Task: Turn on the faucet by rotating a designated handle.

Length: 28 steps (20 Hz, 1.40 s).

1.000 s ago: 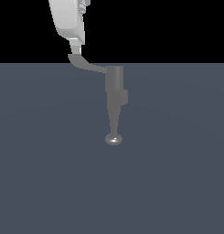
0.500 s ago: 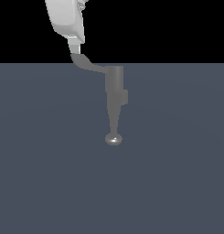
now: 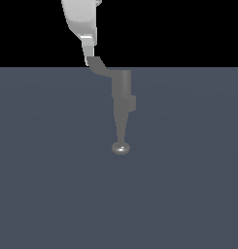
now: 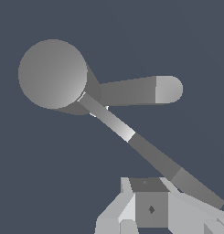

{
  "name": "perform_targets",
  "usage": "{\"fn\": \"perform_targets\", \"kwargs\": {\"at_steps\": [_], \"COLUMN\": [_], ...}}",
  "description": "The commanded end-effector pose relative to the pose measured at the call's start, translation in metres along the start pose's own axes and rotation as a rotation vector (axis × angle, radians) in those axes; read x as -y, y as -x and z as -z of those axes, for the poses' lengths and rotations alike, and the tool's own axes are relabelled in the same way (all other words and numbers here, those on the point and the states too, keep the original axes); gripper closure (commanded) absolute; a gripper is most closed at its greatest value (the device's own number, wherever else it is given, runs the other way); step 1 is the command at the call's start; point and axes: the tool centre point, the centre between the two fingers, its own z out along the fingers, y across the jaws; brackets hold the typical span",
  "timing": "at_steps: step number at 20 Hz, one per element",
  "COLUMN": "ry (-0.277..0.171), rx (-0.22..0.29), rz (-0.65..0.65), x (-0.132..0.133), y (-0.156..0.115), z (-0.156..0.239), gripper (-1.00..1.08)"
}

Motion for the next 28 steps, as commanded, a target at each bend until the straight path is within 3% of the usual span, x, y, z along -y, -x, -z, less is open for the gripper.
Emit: {"fn": "perform_targets", "kwargs": {"at_steps": [1, 9, 11, 28], "ry": [0.007, 0.01, 0.002, 0.01], "rx": [0.0, 0.0, -0.001, 0.0], "rz": [-0.013, -0.014, -0.005, -0.013], "x": [-0.01, -0.036, -0.03, -0.035], "y": [-0.014, -0.038, -0.031, -0.123], "z": [-0.002, -0.002, 0.0, -0.002], "gripper": [1.08, 1.08, 1.08, 1.08]}}
